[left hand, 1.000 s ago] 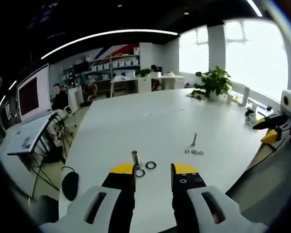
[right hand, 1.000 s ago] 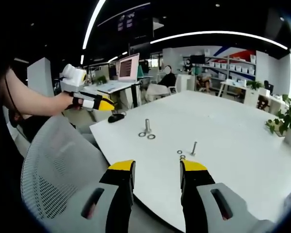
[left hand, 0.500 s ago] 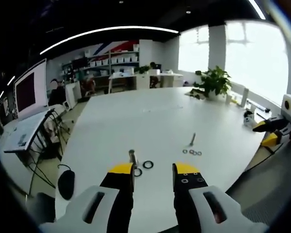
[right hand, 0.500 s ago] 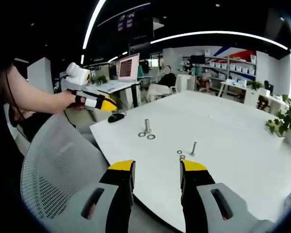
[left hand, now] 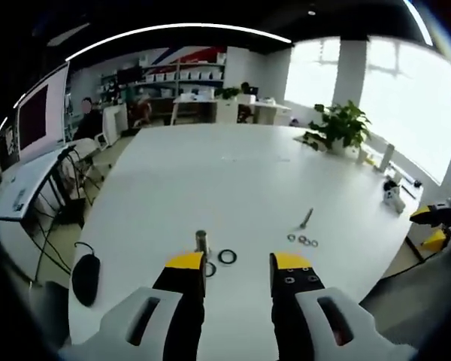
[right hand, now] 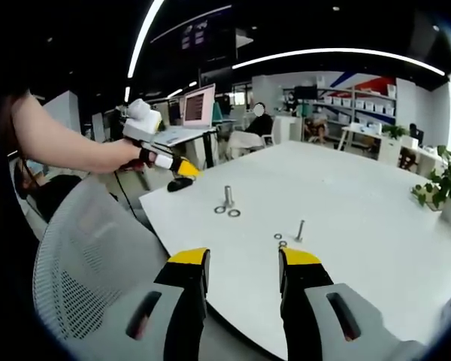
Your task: Place the washer onto the threaded stud by aligning its center hole with the stud, sliding it down to the base, and recovering from edge contact or off-axis alignment until the washer reaches the visible bottom stop.
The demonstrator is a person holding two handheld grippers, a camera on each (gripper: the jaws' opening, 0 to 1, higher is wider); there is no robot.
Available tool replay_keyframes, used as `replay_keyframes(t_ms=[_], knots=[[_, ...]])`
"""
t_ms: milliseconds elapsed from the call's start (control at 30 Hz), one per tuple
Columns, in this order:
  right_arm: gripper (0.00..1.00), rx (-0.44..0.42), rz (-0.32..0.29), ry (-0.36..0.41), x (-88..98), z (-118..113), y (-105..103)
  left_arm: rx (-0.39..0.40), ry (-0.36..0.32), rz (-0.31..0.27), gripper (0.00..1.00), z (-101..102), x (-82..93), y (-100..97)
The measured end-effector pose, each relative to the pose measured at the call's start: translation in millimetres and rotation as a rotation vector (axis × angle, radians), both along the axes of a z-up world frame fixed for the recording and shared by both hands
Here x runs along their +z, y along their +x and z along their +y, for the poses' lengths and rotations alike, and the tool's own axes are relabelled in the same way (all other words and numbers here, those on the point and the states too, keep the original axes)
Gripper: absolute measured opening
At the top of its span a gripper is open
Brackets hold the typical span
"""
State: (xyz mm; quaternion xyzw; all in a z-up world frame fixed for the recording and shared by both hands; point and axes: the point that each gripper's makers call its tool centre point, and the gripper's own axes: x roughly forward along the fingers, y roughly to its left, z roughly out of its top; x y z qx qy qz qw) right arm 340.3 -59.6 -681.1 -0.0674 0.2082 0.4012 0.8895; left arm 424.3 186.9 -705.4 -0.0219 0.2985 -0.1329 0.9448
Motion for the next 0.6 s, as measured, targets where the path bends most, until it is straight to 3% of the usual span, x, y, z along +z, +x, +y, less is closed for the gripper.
replay_keyframes(t_ms=[67, 233, 600], knots=[[0.39, -0.001, 0.003, 0.003, -0.1, 0, 0, 0.001, -0.016, 0.024, 0.33, -1, -3.8, 4.8], [0.39, 0.005, 0.010, -0.004, -1.6, 1, -1, -0.011, 0.006, 0.044, 0.31, -1, -13.0, 15.0], [0.39, -0.001, 0.015, -0.001, -2.4, 0, 0, -0.061, 0.062, 0.158, 0.30, 1, -47.8, 31.5]])
